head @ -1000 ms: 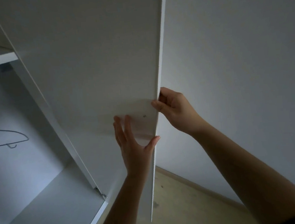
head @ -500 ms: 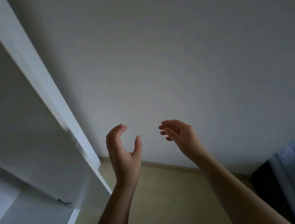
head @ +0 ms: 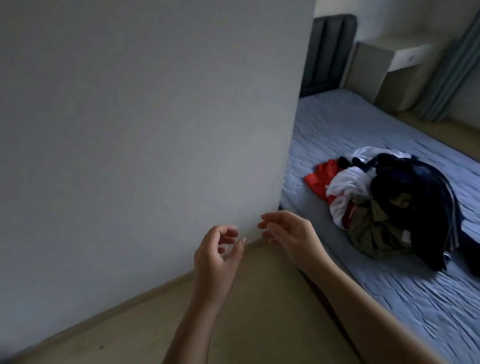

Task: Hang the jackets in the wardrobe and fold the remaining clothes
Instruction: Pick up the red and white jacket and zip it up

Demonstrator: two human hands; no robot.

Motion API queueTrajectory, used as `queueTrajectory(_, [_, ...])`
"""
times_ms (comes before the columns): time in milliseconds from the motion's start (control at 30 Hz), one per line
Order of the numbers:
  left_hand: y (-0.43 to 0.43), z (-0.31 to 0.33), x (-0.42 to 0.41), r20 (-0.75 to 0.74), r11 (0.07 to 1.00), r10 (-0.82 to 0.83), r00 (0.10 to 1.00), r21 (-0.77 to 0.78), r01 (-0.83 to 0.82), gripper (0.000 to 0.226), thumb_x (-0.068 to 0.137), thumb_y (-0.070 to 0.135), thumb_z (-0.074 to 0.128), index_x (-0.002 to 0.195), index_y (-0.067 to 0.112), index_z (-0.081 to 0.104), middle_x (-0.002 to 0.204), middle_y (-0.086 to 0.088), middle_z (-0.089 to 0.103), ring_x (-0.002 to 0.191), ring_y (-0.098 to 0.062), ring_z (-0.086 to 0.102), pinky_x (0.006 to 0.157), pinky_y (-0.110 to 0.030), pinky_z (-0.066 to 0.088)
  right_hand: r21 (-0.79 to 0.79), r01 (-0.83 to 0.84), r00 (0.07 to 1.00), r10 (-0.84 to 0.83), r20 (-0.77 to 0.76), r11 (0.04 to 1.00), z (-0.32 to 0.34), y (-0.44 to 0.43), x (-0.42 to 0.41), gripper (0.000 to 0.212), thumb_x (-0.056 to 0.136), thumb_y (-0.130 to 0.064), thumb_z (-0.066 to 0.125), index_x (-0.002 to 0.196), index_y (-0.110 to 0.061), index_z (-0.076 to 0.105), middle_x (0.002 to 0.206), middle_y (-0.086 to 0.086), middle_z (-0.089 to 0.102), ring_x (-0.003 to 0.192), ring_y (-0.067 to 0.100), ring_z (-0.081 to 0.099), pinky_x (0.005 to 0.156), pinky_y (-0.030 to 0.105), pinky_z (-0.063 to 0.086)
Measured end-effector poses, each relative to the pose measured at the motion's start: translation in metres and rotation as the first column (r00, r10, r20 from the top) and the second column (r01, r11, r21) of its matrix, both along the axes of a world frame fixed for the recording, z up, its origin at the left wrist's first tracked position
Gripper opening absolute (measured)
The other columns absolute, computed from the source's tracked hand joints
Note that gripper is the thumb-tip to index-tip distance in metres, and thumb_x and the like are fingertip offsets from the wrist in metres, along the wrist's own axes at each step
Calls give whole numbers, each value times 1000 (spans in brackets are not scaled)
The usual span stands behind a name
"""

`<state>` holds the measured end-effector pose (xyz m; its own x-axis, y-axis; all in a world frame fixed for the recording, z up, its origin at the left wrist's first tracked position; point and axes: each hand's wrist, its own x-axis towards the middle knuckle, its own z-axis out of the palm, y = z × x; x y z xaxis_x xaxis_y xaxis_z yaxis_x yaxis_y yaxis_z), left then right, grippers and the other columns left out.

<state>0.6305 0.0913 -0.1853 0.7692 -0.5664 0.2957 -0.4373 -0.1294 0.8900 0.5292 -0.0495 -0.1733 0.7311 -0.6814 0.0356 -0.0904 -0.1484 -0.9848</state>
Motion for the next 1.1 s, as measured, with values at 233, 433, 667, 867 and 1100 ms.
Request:
queueTrajectory(233, [-150,-19,-7,-115,948,-314,943,13,317,25,84,13,70,92,34,58,82,7,67,73,-6,63,66,-13,49,57,305,952,-302,-49,951,-19,-114,-40,26,92,1,56,91,-22,69,84,1,74,75,18,69,67,28,52])
queueTrajectory(433, [-291,-23,19,-136,840,-531,836,43,541,16,85,13,69,91,27,62,81,9,66,71,-4,61,65,-13,50,89,531,847,-530,-45,842,-20,-222,-40,27,94,2,53,90,-19,68,81,-3,73,70,8,67,63,19,51])
queueTrajectory(667, [-428,-35,18,-169,689,-694,700,127,714,14,86,15,68,86,28,63,75,6,66,69,-2,59,62,-8,46,147,704,709,-700,-84,695,-39,-312,-72,26,94,2,52,90,-17,68,84,7,73,76,22,68,74,44,54])
queueTrajectory(867, [-528,-61,-9,-204,613,-738,643,194,766,7,86,14,67,85,21,65,74,6,65,66,1,57,60,-8,45,185,764,643,-754,-134,619,-68,-391,-108,25,94,2,51,88,-15,68,77,1,72,68,13,65,62,29,50])
queueTrajectory(1100, [-628,-118,-21,-228,617,-697,680,293,731,16,84,10,69,79,25,65,73,7,67,68,-1,60,61,-8,44,160,739,670,-685,-286,655,-118,-511,-132,25,93,-1,52,89,-19,68,80,0,73,71,10,67,66,27,53])
